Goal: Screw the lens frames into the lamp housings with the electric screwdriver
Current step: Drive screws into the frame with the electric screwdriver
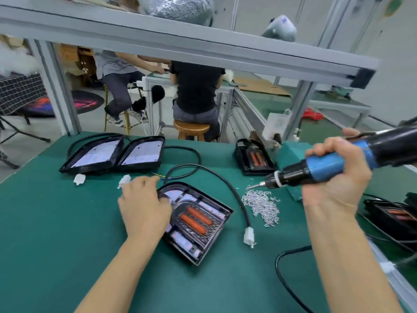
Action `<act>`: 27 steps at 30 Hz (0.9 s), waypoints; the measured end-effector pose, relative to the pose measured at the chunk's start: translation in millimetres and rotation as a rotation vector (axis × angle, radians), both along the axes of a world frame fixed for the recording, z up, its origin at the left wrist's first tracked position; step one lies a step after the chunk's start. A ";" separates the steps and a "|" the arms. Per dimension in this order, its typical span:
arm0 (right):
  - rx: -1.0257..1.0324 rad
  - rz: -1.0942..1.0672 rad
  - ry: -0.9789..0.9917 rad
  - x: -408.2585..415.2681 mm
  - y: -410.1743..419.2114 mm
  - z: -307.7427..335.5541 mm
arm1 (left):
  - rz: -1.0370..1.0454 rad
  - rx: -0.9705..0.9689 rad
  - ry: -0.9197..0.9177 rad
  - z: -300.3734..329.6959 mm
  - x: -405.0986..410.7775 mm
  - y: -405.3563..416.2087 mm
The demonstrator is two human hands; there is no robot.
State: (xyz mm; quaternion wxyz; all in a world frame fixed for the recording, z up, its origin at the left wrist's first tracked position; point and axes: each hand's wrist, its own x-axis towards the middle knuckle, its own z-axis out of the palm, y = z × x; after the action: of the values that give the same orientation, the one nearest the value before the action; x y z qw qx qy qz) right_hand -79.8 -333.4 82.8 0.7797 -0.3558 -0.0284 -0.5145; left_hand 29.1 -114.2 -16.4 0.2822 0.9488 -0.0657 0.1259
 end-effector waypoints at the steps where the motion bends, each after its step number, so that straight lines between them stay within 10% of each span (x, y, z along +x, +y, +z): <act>1: 0.023 -0.023 -0.011 -6.5 -7.4 -0.5 | -0.069 -0.033 -0.107 7.8 -5.2 -10.4; 8: 0.108 -0.123 -0.028 -33.7 -34.7 -17.6 | -0.650 0.285 -0.145 23.2 -44.1 -125.6; 14: 0.147 -0.168 0.009 -48.8 -52.6 -26.6 | -0.618 0.492 -0.035 -4.2 -59.9 -170.4; 27: 0.117 -0.194 0.047 -59.1 -59.0 -29.7 | -0.656 0.292 0.017 -20.3 -67.2 -179.1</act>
State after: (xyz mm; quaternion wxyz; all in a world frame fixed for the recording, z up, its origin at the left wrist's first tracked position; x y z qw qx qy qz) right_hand -138.9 -392.4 53.1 0.7461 -0.3229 0.0545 -0.5798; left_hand -38.1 -293.2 -36.6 0.1694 0.9085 -0.3818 0.0098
